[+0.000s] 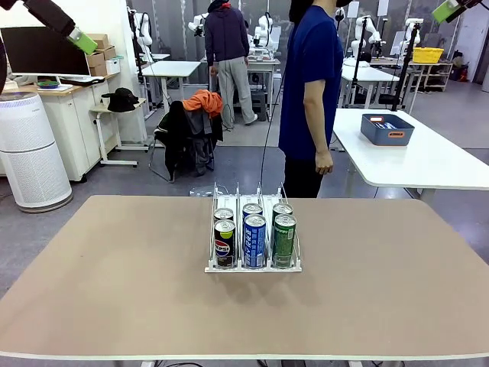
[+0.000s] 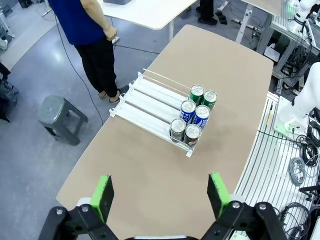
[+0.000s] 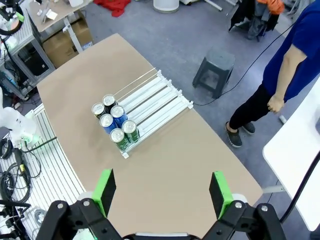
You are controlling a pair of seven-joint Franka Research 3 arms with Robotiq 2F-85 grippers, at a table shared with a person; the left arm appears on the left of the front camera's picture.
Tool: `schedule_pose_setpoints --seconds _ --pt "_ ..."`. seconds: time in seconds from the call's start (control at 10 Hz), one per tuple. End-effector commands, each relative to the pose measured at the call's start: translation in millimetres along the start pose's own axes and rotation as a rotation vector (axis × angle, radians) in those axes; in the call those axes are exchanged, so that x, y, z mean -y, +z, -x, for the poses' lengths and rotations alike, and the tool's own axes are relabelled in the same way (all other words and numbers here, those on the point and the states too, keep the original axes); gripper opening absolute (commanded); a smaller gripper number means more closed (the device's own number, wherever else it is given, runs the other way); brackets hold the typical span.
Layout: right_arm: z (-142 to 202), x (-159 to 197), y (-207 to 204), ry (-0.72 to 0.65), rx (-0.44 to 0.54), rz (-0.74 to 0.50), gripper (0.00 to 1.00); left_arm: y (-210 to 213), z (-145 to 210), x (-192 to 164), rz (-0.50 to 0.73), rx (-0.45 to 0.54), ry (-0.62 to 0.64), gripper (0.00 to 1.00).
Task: Fill the beverage cans into the dispenser.
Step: Pick up the Sprite handed by the human.
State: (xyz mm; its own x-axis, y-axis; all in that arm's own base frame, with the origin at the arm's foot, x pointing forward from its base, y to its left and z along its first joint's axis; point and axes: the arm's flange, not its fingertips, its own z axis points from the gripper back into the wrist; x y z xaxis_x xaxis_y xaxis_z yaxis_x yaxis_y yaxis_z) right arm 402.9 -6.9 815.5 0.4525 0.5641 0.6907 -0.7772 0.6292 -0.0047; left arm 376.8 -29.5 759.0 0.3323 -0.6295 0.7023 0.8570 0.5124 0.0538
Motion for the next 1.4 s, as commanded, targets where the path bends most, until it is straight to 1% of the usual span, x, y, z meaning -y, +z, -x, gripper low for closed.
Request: schedule_pose_setpoints --seconds 0.0,0.1,0.2,0.3,1.3 --pt "0.4 4.3 -3.0 0.022 0.047 0.013 1.00 1.3 1.6 -3.8 0.020 0.047 -0.020 1.00" --pt "0.7 5.4 -3.0 0.021 0.064 0.017 1.00 3.2 0.9 -4.4 0.013 0.081 -0.020 1.00" --pt "2.3 6.9 -4.7 0.024 0.073 0.016 1.00 0.6 -0.5 0.0 0.005 0.010 -0.009 1.00" --pt "-2.3 3.4 1.6 0.008 0.031 0.015 1.00 0.6 -0.5 0.0 0.005 0.010 -0.009 1.00" --pt "-2.3 3.4 1.6 0.008 0.031 0.015 1.00 0.6 -0.5 0.0 0.005 0.010 -0.009 1.00"
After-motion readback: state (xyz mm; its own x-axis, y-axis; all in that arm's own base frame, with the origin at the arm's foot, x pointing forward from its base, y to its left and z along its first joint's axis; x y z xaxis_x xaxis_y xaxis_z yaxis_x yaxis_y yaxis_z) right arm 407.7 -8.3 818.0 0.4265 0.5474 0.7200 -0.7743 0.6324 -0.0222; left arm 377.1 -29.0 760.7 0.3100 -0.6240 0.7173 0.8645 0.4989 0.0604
